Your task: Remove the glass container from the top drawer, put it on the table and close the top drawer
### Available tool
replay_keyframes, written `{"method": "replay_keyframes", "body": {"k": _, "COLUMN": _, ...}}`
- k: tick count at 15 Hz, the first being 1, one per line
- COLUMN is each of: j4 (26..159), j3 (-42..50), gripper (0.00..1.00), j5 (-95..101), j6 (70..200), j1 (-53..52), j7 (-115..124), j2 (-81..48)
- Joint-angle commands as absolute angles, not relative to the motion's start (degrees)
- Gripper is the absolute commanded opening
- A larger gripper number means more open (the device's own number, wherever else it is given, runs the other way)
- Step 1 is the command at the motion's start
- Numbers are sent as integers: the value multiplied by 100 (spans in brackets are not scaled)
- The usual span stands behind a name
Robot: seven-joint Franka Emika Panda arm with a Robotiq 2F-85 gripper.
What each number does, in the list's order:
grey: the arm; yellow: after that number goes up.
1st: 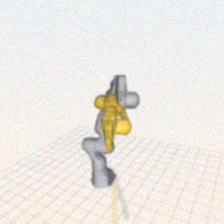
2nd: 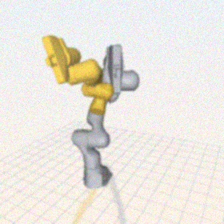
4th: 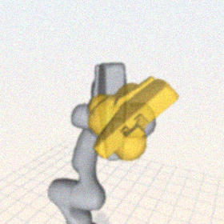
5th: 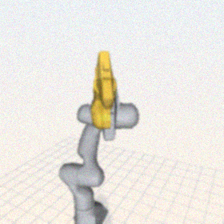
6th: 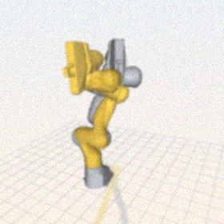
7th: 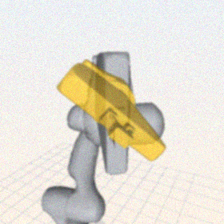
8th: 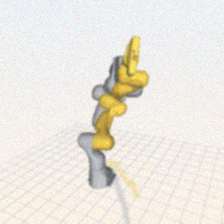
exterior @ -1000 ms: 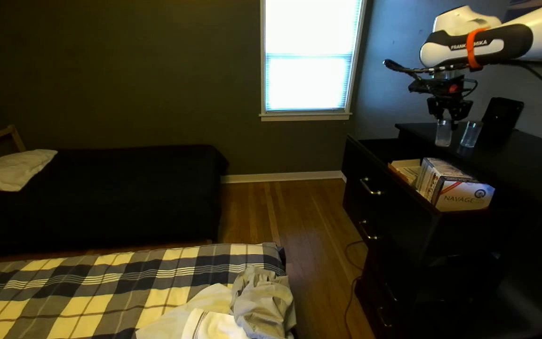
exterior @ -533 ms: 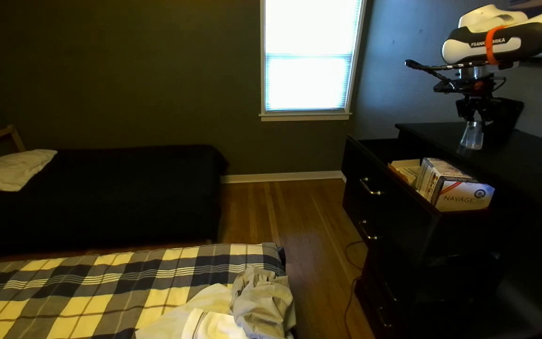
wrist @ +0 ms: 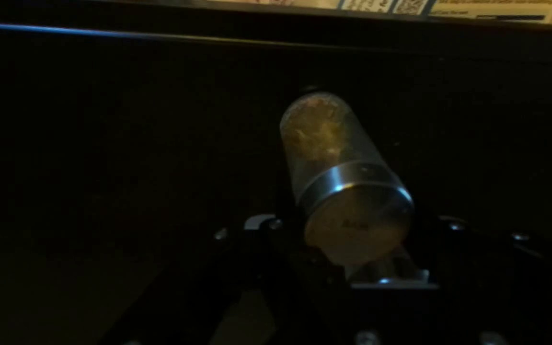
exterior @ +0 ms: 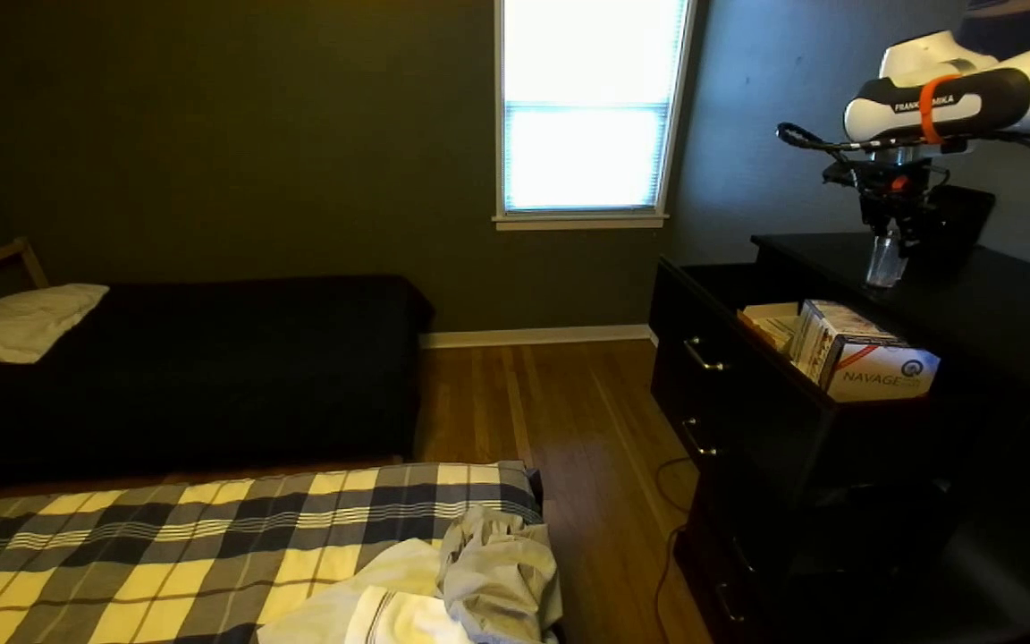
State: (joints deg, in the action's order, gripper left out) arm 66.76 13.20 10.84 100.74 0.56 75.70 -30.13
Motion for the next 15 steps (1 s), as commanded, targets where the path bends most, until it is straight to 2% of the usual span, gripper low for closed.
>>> {"method": "replay_keyframes", "body": {"k": 1, "j4": 6901, "j3": 1222, "gripper": 90, "j5": 782, "j6": 10762, "j1": 108, "j7": 7673, "j2": -2864}}
{"method": "replay_keyframes", "body": {"k": 3, "j4": 7005, "j3": 1224, "gripper": 100, "j5": 749, "j6": 11006, "j1": 34, "j7": 7696, "j2": -2746}}
{"method": "replay_keyframes", "body": {"k": 10, "j4": 7391, "j3": 1071, "gripper": 100, "j5": 706, "j6": 10553, "j1": -176, "j7": 7303, "j2": -2227}}
{"method": "replay_keyframes", "body": {"k": 15, "j4": 8035, "j3": 462, "gripper": 100, "j5": -364, "j6": 10839, "j1": -216, "j7": 6629, "j2": -1851}}
